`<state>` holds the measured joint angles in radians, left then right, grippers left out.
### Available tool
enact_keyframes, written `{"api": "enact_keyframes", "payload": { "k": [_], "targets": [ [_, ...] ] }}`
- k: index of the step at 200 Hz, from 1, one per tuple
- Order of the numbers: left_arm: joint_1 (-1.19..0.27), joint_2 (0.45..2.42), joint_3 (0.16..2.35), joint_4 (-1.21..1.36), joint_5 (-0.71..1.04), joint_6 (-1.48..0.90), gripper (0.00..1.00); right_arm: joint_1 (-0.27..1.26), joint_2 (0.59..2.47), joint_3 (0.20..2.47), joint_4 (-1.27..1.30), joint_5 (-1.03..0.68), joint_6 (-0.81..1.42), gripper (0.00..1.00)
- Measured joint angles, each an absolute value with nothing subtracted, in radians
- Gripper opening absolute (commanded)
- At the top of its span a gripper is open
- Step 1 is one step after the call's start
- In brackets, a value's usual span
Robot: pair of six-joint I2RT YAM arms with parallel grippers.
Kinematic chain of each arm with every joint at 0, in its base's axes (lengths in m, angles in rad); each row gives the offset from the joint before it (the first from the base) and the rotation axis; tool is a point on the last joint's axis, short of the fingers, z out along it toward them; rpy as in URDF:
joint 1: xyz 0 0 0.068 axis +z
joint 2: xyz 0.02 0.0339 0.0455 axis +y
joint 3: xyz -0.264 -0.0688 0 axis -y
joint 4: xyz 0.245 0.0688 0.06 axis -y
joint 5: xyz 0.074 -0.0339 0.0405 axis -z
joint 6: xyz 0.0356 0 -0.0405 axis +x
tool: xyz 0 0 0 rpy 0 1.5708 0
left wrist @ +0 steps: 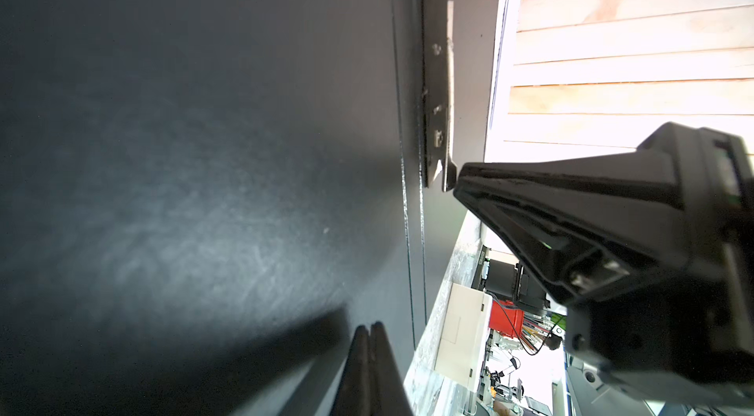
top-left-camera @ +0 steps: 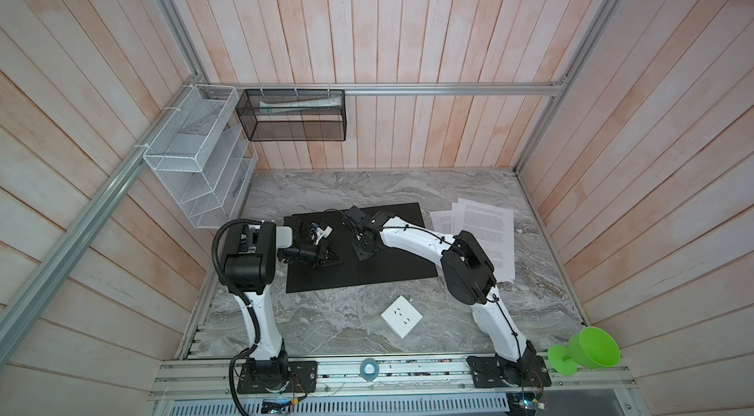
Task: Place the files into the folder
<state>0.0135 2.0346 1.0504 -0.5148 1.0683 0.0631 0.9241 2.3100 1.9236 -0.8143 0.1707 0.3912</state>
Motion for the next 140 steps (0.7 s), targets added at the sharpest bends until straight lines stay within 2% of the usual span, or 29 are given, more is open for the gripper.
{"api": "enact_keyframes", "payload": {
  "k": [140],
  "targets": [
    [0.005, 2.030, 1.049, -0.505, 1.045, 0.040, 0.00, 0.932, 2.303, 1.951, -0.830, 0.212, 0.373, 0.10]
  ]
}}
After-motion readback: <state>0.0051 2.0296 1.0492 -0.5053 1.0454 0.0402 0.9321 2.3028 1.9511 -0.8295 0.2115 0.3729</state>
